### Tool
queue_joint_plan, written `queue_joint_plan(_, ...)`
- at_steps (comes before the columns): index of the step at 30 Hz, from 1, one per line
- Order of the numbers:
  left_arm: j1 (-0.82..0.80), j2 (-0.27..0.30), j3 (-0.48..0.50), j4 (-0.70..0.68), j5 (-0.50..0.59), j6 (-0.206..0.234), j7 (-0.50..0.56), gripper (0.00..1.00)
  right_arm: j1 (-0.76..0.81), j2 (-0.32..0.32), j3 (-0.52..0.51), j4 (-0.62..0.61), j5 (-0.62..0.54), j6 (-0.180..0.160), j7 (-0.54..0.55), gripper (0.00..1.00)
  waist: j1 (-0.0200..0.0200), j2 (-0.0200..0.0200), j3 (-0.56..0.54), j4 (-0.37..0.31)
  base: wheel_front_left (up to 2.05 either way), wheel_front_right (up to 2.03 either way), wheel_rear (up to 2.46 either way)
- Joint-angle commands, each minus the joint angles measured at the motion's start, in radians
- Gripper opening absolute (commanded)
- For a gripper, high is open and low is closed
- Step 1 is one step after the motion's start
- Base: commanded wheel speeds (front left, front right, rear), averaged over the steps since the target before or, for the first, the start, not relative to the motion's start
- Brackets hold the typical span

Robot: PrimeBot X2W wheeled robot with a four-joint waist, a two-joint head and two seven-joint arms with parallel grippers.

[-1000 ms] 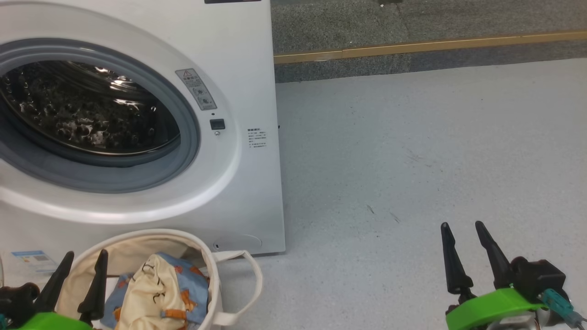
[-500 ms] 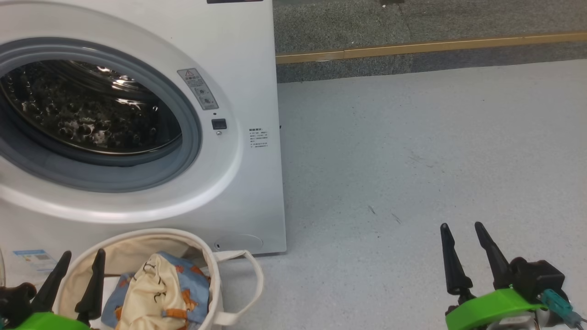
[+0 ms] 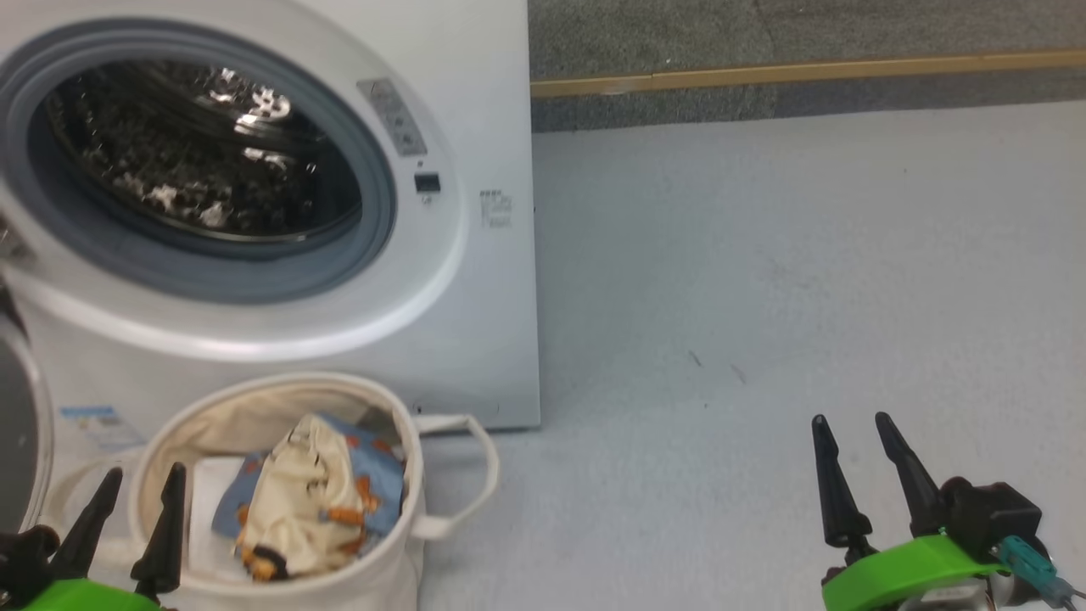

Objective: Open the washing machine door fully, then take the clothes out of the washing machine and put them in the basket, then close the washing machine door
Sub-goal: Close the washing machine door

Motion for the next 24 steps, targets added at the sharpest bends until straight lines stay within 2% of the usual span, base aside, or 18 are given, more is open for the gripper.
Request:
queue_joint_plan(1,-0.058,0.049,0.044,-0.02,-0.003,0.003,-0.011,1.0,-0.022,-0.008,0.018,-0.027,0.002,0.006,-0.005,1.0,0.0001,-0.0001,0.001,0.001,-2.29,1.94,0.35)
queue_joint_plan(6,-0.056,0.056,0.041,-0.008,0.004,0.012,-0.009,1.0,-0.023,-0.005,0.016,-0.028,0.001,0.006,-0.005,1.0,0.0001,-0.0001,0.003,0.003,-2.07,1.78,0.29)
queue_joint_plan(12,-0.058,0.053,0.038,-0.008,0.009,0.016,-0.011,1.0,-0.021,-0.002,0.016,-0.027,0.001,0.006,-0.005,1.0,0.0001,-0.0001,0.004,0.009,-1.22,1.22,0.0)
queue_joint_plan(24,-0.047,0.047,0.074,-0.028,0.027,0.033,-0.019,1.0,-0.025,0.003,0.015,-0.031,-0.003,0.006,-0.005,1.0,0.0001,-0.0001,0.009,0.027,-0.26,0.26,0.0)
